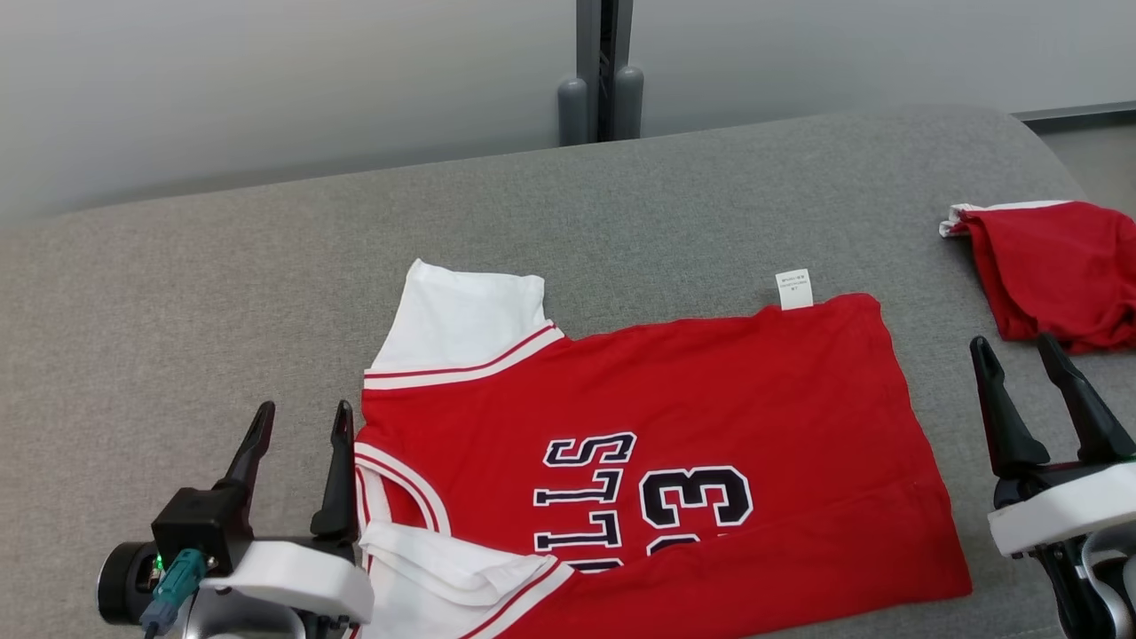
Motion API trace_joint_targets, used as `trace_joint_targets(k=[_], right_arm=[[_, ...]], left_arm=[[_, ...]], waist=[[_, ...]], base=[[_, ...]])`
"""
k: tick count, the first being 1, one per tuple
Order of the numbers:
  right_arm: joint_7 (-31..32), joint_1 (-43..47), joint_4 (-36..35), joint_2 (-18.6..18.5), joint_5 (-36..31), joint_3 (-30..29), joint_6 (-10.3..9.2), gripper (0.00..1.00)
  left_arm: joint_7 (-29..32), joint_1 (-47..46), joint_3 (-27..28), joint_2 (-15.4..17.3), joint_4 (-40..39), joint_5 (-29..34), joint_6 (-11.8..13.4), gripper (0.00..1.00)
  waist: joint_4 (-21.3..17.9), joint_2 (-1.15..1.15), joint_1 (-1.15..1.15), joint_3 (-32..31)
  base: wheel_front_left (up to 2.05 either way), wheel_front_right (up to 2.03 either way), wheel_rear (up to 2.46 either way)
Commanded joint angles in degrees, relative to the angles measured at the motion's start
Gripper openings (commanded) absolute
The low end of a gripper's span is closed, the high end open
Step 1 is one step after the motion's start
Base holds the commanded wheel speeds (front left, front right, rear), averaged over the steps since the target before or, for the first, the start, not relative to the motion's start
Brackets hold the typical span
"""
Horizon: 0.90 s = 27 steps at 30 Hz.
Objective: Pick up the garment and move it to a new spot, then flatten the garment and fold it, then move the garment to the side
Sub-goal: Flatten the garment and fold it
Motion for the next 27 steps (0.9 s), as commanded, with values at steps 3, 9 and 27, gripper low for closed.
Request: trace_joint_targets(k=[3,9,27], right_arm=[[-2.2,-1.4,-0.7,0.5,-2.5,0.2,-0.01,1.0],[-4.3,-2.8,-1.0,3.3,-4.8,0.1,-0.01,1.0],[-5.2,-10.9,-3.3,5.9,-7.4,6.6,-0.01,1.0]], left_arm=[[-2.6,-3.4,0.1,-1.5,3.0,0.1,-0.3,1.0],[-5.3,-9.5,-0.4,-3.4,11.1,0.7,-1.1,1.0],[0.0,-35.8,-1.9,-0.9,39.0,5.6,-1.1,1.0]], waist=[[-0.9,0.0,0.0,1.5],[-2.3,0.0,0.0,4.2],[-11.4,0.0,0.0,15.4]], base=[[0.0,0.0,0.0],[0.0,0.0,0.0],[0.0,0.0,0.0]])
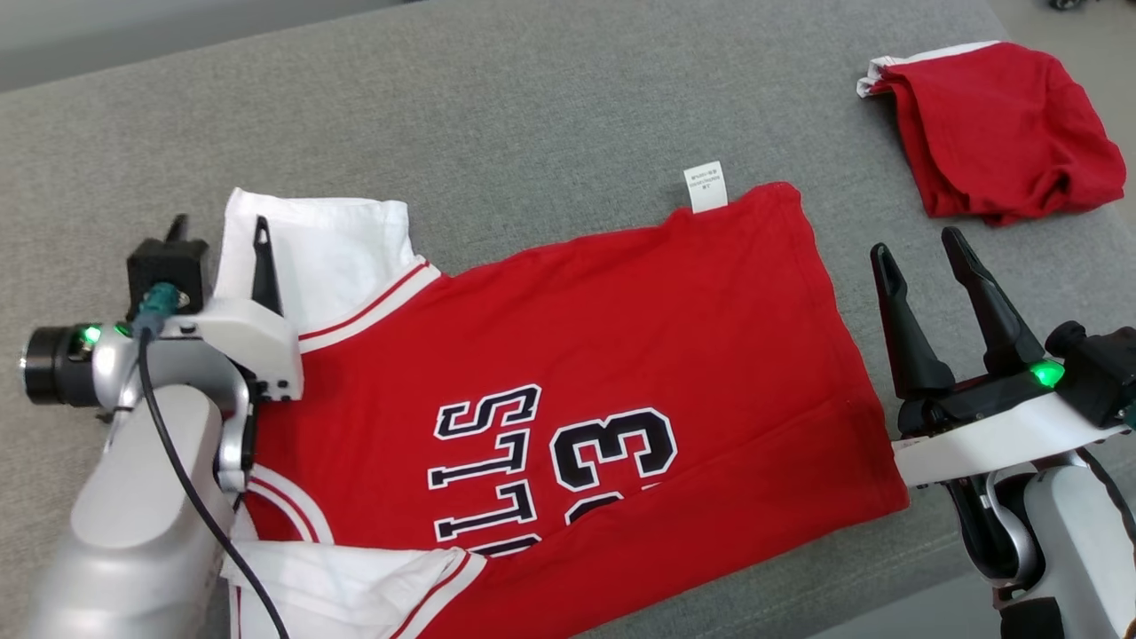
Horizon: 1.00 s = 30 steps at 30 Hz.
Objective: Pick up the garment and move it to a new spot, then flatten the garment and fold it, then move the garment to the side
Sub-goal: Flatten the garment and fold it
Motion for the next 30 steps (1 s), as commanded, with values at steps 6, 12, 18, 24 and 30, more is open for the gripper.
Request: trace_joint_targets(k=[6,12,18,24,30], right_arm=[[-0.7,-0.9,-0.1,0.9,0.0,0.4,-0.02,1.0],[-0.6,-1.0,0.1,1.3,0.2,0.6,-0.02,1.0],[-0.6,-0.6,0.2,1.7,0.0,0.2,-0.02,1.0],[-0.6,-0.4,0.9,1.3,-0.4,-0.7,-0.02,1.0],[-0.3,-2.0,4.0,-0.1,1.4,-1.8,-0.02,1.0]], left_arm=[[2.2,-7.5,-0.5,1.8,7.7,1.8,0.7,1.0],[4.1,-10.5,-1.2,2.2,12.2,1.9,-0.1,1.0],[4.3,-12.3,-1.6,1.6,15.8,0.6,-2.7,0.11],[1.1,-13.5,-1.8,0.4,16.7,-0.2,-4.4,0.0],[-3.1,-13.3,-2.8,-1.3,14.7,-0.3,-5.5,0.0]], waist=[[-2.7,0.0,0.0,3.0],[-3.1,0.0,0.0,3.4],[-2.8,0.0,0.0,3.5],[-1.4,0.0,0.0,3.3],[1.5,0.0,0.0,2.7]], base=[[0.0,0.0,0.0],[0.0,0.0,0.0],[0.0,0.0,0.0],[0.0,0.0,0.0],[0.0,0.0,0.0]])
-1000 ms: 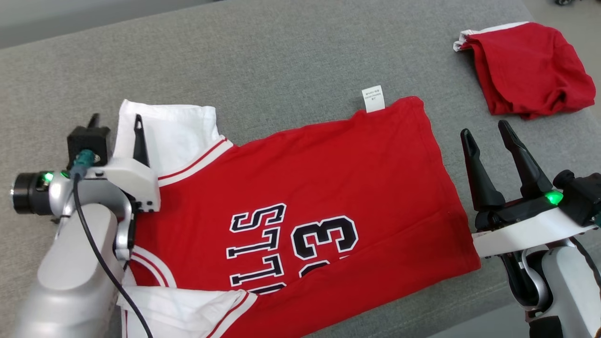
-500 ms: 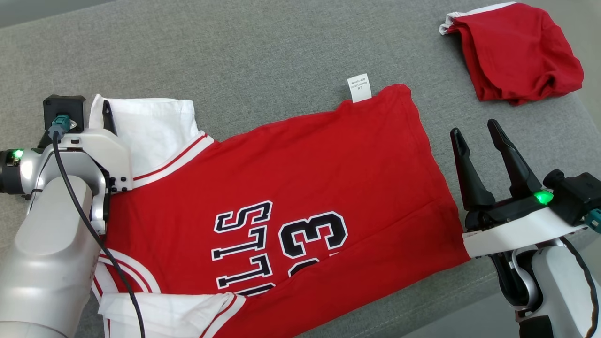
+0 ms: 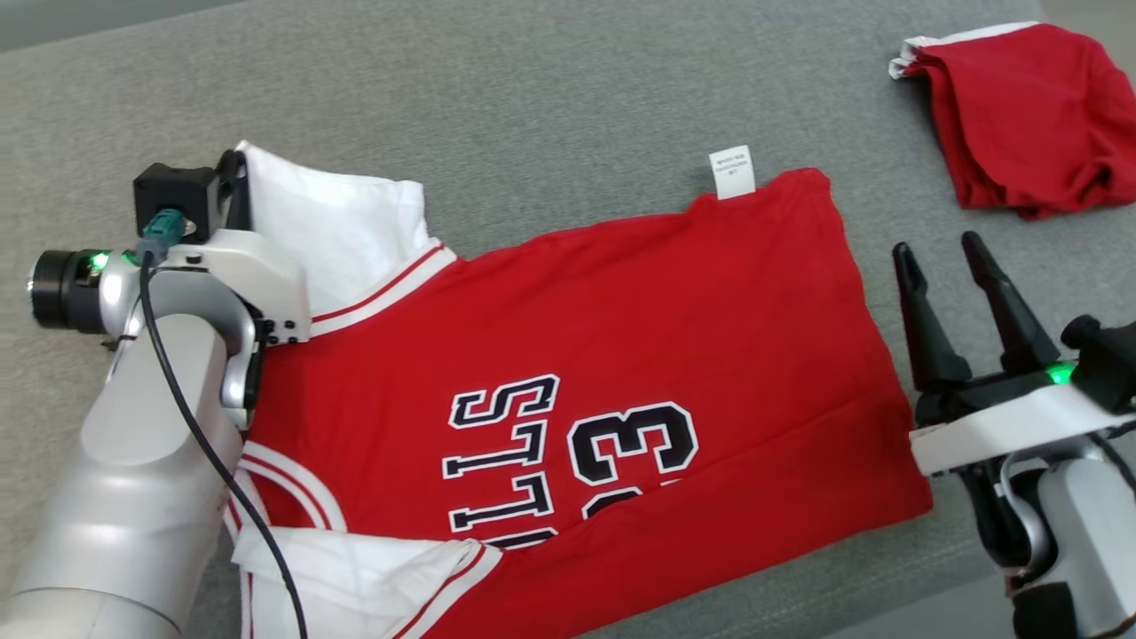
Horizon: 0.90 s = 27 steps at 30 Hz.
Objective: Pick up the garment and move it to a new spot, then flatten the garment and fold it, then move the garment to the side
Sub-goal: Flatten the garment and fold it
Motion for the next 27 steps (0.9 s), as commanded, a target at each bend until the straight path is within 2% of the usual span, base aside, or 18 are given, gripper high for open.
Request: trace_joint_targets(k=[1,8,16,19,20,27], right_arm=[[0.5,-1.7,1.3,-1.2,1.0,-0.4,-0.02,1.0],[6.9,-9.6,10.3,-8.0,8.2,3.7,-0.02,1.0],[10.9,-18.7,20.0,-18.3,14.5,15.7,-0.02,1.0],[11.3,-21.1,22.3,-20.6,18.1,20.1,-0.02,1.0],[11.3,-21.1,22.3,-20.6,18.1,20.1,-0.02,1.0],[10.4,-26.0,26.6,-23.7,23.2,29.6,-0.02,1.0]], left_arm=[[-0.9,-0.1,-0.3,-0.1,-0.9,0.1,-0.2,0.0],[-3.5,2.7,-2.1,-2.2,-7.9,0.5,-0.4,0.0],[-2.6,5.4,-4.5,-3.5,-15.9,0.9,-0.4,0.0],[-2.1,6.0,-4.9,-3.9,-18.3,0.6,0.0,0.0],[-2.1,6.0,-4.9,-3.9,-18.3,0.6,0.0,0.0],[-0.8,6.9,-5.8,-3.8,-22.4,0.7,0.8,0.0]], waist=[[1.6,0.0,0.0,-0.4],[6.9,0.0,0.0,-0.9],[11.7,0.0,0.0,-0.2],[12.8,0.0,0.0,0.3],[12.8,0.0,0.0,0.3],[14.4,0.0,0.0,1.7]], base=[[0.0,0.0,0.0],[0.0,0.0,0.0],[0.0,0.0,0.0],[0.0,0.0,0.0],[0.0,0.0,0.0],[0.0,0.0,0.0]])
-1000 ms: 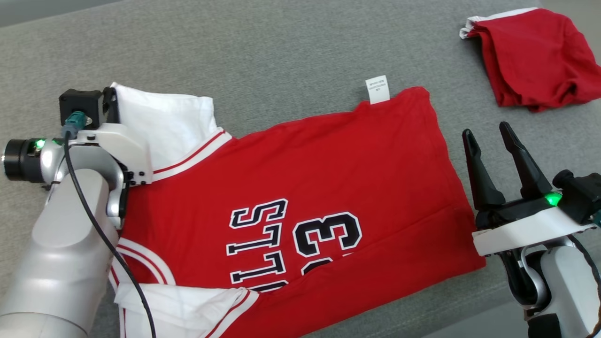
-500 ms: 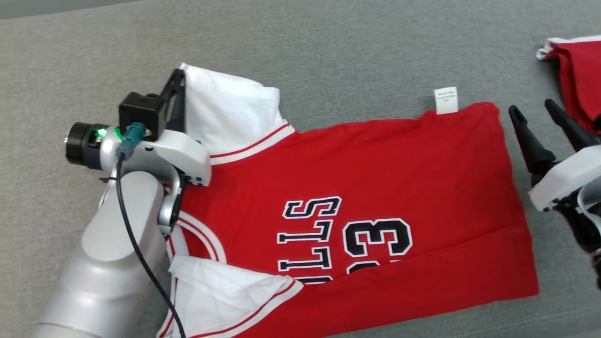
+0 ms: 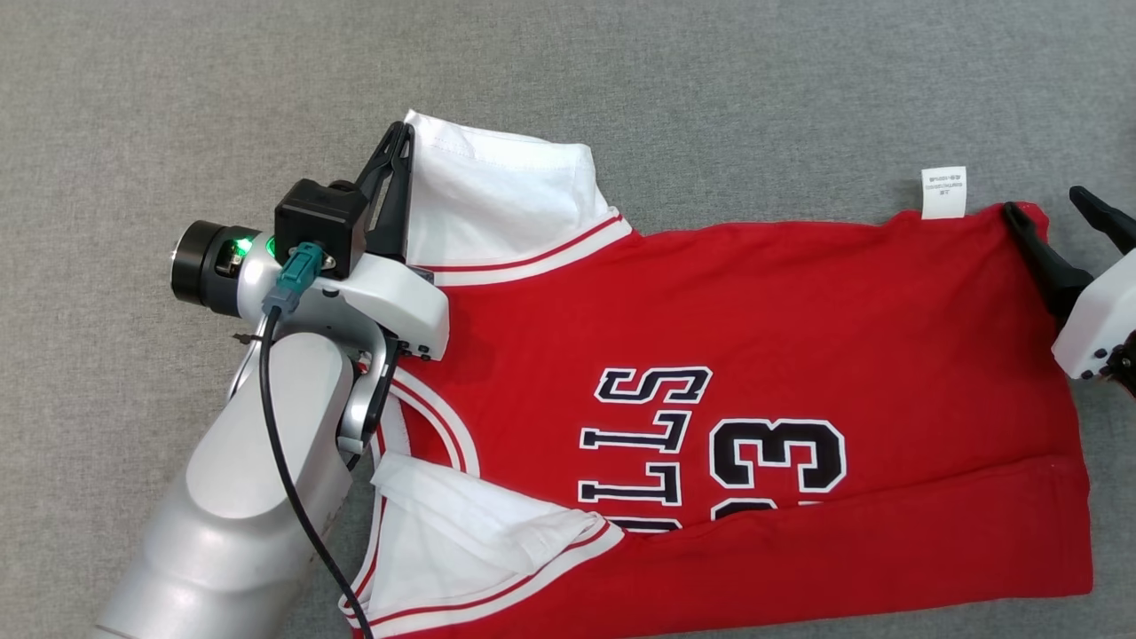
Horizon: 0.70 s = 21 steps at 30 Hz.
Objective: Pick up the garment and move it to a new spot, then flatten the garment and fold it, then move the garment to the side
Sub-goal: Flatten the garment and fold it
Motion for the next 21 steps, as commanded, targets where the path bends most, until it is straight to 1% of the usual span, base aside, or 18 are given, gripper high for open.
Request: trace_joint_targets(k=[1,10,11,12,13,14,15,17,21], right_arm=[[-0.7,-0.8,0.6,-0.5,0.7,0.6,-0.02,1.0],[-2.8,-4.6,4.1,-0.7,5.8,9.7,-0.02,1.0],[-2.8,-4.8,4.4,-0.9,6.4,10.6,-0.02,0.83],[-3.1,-5.2,4.7,-1.0,6.9,11.4,-0.02,0.43],[-3.5,-5.5,4.9,-1.2,7.5,12.2,-0.02,0.3],[-3.9,-5.8,5.1,-1.3,7.9,13.0,-0.02,0.11],[-4.3,-6.0,5.3,-1.3,8.2,13.8,-0.02,0.0],[-5.7,-6.8,6.1,-1.6,9.4,15.9,-0.03,0.0],[-8.1,-7.3,6.9,-1.6,10.7,18.2,-0.02,0.0]], left_arm=[[0.2,0.2,0.0,0.2,-0.5,0.1,0.2,0.0],[1.4,1.1,-0.5,0.9,-3.2,-0.1,1.2,0.0],[1.4,1.2,-0.6,0.9,-3.3,-0.2,1.2,0.0],[1.5,1.2,-0.6,1.0,-3.5,-0.2,1.2,0.0],[1.6,1.3,-0.7,1.0,-3.6,-0.3,1.2,0.0],[1.7,1.3,-0.7,1.1,-3.8,-0.3,1.2,0.0],[1.9,1.4,-0.8,1.2,-4.0,-0.4,1.3,0.0],[2.2,1.5,-0.9,1.4,-4.3,-0.4,1.5,0.0],[2.2,2.0,-0.9,1.8,-4.7,-0.6,1.7,0.0]], waist=[[0.2,0.0,0.0,0.3],[1.2,0.0,0.0,0.9],[1.2,0.0,0.0,0.9],[1.3,0.0,0.0,0.9],[1.3,0.0,0.0,0.9],[1.4,0.0,0.0,0.9],[1.4,0.0,0.0,0.9],[1.5,0.0,0.0,0.9],[1.5,0.0,0.0,0.4]], base=[[0.0,0.0,0.0],[0.0,0.0,0.0],[0.0,0.0,0.0],[0.0,0.0,0.0],[0.0,0.0,0.0],[0.0,0.0,0.0],[0.0,0.0,0.0],[0.0,0.0,0.0],[0.0,0.0,0.0]])
